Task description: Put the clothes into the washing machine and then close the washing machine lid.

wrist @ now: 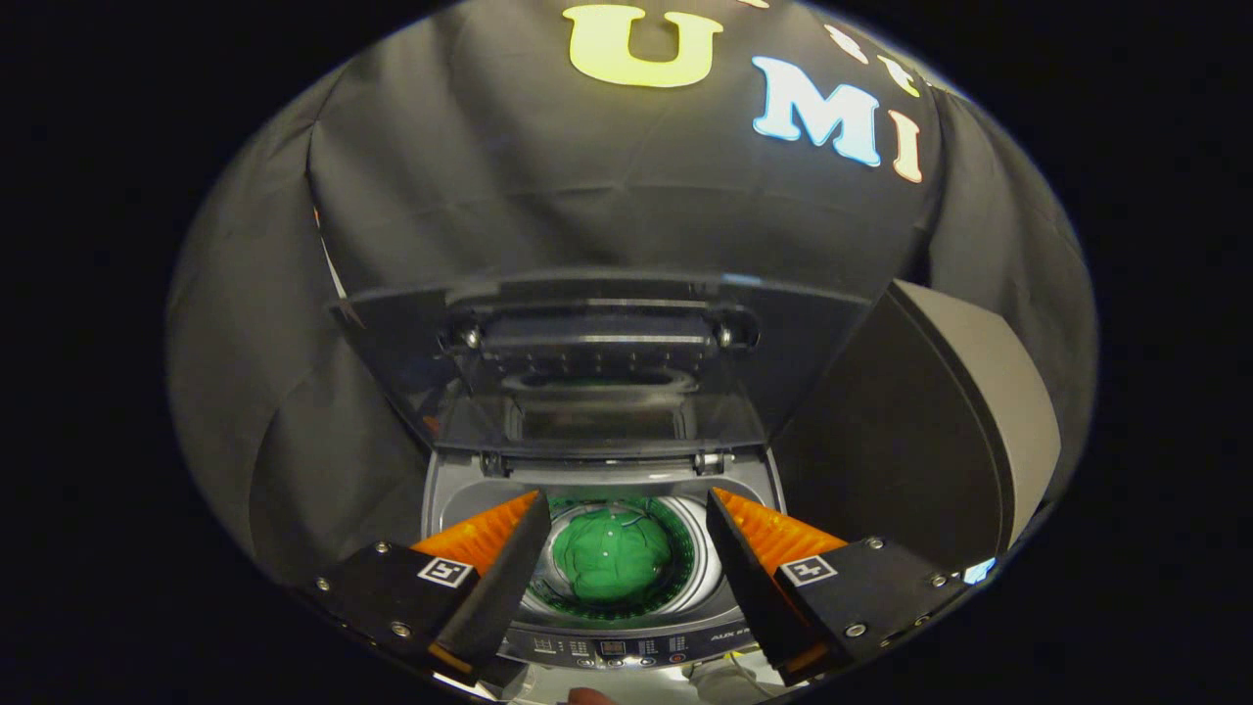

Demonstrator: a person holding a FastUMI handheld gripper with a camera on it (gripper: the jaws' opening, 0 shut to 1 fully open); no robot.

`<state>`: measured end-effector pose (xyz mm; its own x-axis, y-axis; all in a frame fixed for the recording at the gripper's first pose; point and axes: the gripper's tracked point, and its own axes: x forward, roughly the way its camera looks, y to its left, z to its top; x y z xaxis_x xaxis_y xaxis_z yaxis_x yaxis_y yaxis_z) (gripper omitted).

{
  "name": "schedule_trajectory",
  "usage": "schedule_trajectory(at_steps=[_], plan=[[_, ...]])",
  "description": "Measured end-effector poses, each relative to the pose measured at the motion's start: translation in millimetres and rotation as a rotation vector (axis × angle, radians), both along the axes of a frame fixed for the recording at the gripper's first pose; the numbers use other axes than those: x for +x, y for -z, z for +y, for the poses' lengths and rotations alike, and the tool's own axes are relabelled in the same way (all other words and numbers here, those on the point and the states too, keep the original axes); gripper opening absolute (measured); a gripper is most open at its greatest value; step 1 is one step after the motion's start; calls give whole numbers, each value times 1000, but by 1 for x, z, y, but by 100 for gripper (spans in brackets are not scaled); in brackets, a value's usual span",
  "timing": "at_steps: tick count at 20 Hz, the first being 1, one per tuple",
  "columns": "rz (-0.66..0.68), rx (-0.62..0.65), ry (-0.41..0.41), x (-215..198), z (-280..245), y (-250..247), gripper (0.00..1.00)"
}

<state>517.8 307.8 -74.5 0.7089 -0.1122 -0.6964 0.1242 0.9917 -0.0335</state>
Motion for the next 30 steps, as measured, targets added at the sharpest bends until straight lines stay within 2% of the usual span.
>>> schedule_trajectory(at_steps=[6, 15, 22, 30], plan=[[-104, -7, 0, 27, -1, -55, 98], [-162, 25, 1, 90, -14, -104, 98], [-111, 18, -26, 135, -28, -86, 98], [-31, 44, -89, 151, -17, -40, 98]])
